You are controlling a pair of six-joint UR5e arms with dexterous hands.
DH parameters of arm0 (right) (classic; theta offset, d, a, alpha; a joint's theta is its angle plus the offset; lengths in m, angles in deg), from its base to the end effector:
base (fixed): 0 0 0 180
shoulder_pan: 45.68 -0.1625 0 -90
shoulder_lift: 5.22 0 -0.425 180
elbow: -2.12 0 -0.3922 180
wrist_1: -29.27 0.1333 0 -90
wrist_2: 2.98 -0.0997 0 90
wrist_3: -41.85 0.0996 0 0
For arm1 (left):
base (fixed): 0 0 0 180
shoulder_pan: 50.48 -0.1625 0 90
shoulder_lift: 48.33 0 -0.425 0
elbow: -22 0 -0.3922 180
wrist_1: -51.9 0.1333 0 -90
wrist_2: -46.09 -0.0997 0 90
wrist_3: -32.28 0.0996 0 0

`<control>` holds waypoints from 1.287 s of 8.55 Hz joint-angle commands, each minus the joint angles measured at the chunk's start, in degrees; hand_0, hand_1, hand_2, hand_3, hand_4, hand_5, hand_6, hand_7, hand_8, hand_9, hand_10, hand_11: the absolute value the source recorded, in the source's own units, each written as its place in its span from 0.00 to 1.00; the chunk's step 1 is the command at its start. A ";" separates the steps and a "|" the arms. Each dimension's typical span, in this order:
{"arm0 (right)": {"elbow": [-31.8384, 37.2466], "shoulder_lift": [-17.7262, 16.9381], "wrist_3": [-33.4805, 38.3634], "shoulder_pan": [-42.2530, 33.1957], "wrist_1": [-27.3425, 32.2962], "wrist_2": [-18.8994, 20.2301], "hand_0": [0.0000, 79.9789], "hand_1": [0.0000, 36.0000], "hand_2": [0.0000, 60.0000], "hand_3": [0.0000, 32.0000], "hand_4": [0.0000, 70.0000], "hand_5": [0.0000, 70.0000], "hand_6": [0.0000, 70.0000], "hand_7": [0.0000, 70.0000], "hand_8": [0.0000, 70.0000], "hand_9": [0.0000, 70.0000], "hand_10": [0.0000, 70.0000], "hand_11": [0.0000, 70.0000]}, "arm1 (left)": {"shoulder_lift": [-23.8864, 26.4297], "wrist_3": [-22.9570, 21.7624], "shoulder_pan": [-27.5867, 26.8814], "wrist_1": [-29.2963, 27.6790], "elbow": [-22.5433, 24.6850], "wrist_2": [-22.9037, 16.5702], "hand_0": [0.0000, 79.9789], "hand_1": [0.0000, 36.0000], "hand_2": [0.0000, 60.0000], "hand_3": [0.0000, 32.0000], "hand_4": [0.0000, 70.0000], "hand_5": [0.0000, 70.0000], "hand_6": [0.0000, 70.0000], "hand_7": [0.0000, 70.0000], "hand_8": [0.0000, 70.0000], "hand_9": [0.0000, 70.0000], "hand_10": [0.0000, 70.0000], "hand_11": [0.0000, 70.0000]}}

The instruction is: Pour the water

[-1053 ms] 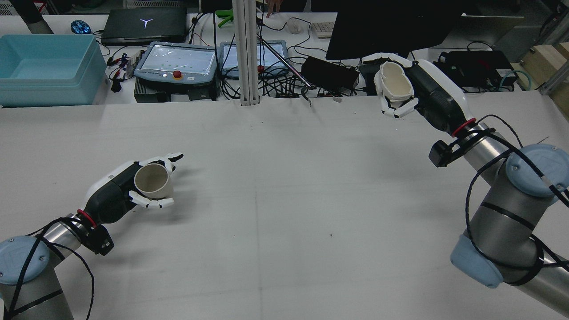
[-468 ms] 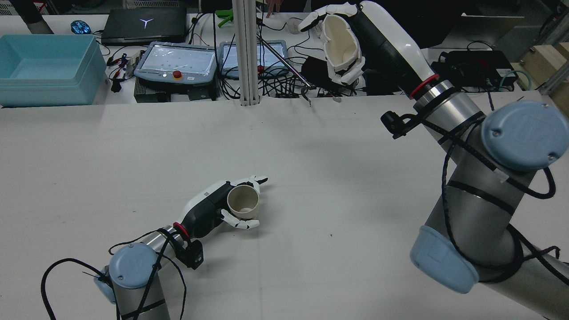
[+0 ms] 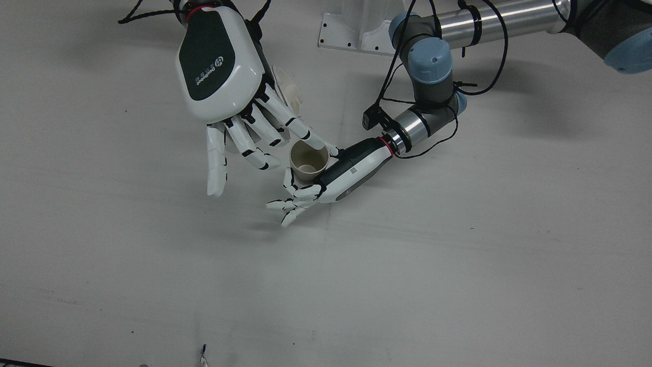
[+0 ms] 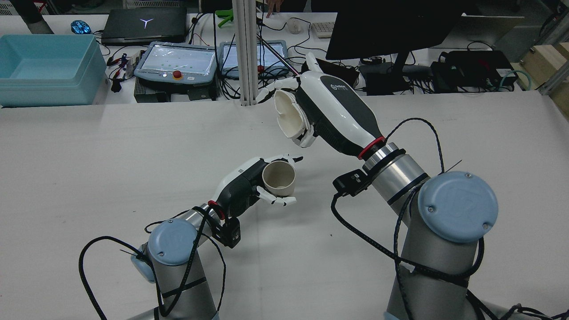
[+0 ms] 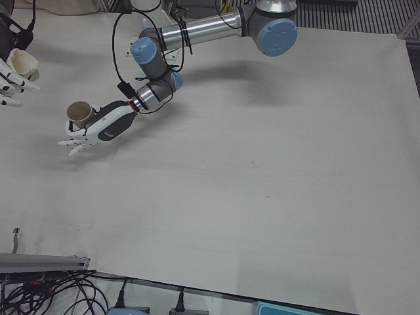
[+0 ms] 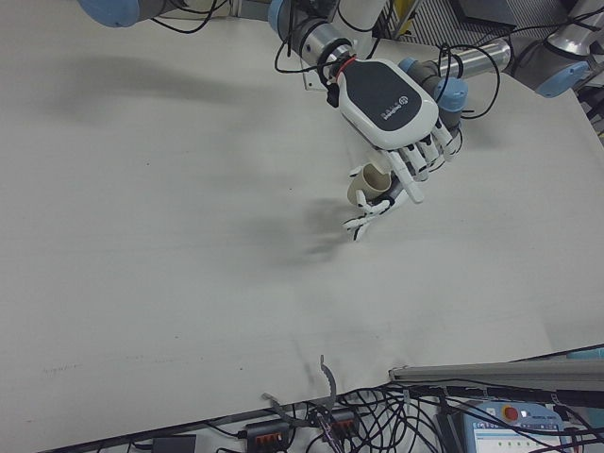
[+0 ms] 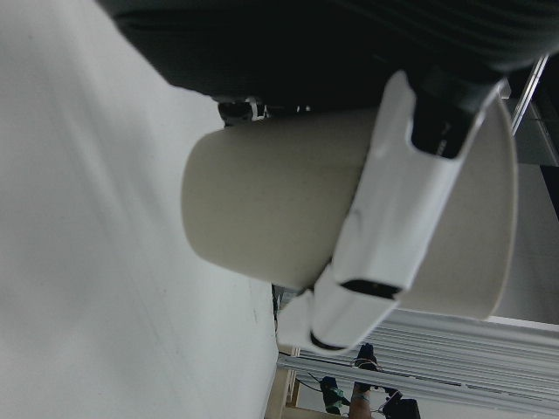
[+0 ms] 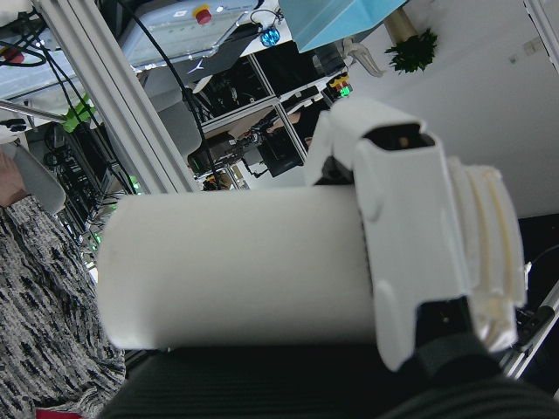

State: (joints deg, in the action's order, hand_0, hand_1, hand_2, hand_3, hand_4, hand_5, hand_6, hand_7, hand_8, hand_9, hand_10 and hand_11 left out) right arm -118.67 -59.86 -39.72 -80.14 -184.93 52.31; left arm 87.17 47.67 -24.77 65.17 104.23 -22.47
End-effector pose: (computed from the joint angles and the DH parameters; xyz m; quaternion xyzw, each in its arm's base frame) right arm -0.3268 -0.4547 0.1917 0.3290 -0.7806 0.4121 0.3357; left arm 0.5922 -0.4735 0.2727 -0.2503 0.7938 -0.5086 0.2206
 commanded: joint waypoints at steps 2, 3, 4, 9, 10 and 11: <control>0.56 -3.95 -6.69 5.99 1.75 -7.03 1.00 1.00 1.00 0.00 0.47 0.31 0.70 1.00 0.38 0.54 0.00 0.00 | 5.21 -1.68 2.15 5.02 2.05 -0.09 1.00 1.00 1.00 0.00 0.47 1.00 0.22 0.19 0.04 0.02 0.05 0.14; -0.05 -7.11 2.20 3.90 4.64 -6.52 1.00 1.00 1.00 0.00 0.44 0.31 0.69 0.96 0.39 0.55 0.00 0.00 | 4.34 -1.68 2.06 3.19 2.06 0.17 1.00 1.00 1.00 0.00 0.46 1.00 0.22 0.19 0.04 0.02 0.06 0.14; -0.58 -8.36 11.34 1.36 5.10 -6.08 1.00 1.00 1.00 0.00 0.32 0.32 0.66 0.87 0.39 0.54 0.00 0.00 | 2.50 -1.85 2.15 1.78 2.32 0.17 1.00 1.00 1.00 0.00 0.45 1.00 0.22 0.19 0.04 0.02 0.06 0.15; -11.13 -29.94 50.03 -20.57 5.37 1.73 1.00 1.00 1.00 0.00 0.25 0.31 0.70 0.87 0.46 0.63 0.00 0.05 | -18.92 -9.22 7.12 -6.30 6.63 -0.35 1.00 1.00 1.00 0.00 0.49 1.00 0.21 0.19 0.05 0.02 0.08 0.17; -10.43 -33.39 50.97 -27.95 9.02 12.10 1.00 1.00 1.00 0.00 0.08 0.31 0.63 0.74 0.46 0.62 0.00 0.04 | -21.74 -10.89 10.55 -7.62 7.06 -0.96 1.00 1.00 1.00 0.00 0.49 1.00 0.21 0.19 0.05 0.02 0.08 0.18; -7.73 -37.25 51.50 -33.07 14.98 17.78 1.00 1.00 1.00 0.00 0.00 0.30 0.53 0.57 0.46 0.62 0.00 0.04 | -24.38 -11.52 13.89 -9.03 7.85 -2.54 1.00 1.00 1.00 0.00 0.50 1.00 0.22 0.20 0.05 0.02 0.08 0.18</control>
State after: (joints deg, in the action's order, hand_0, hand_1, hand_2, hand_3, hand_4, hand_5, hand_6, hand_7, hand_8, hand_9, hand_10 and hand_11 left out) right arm -129.39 -88.78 7.01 -101.30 -178.24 57.30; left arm 68.72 38.51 -17.38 59.15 110.94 -22.94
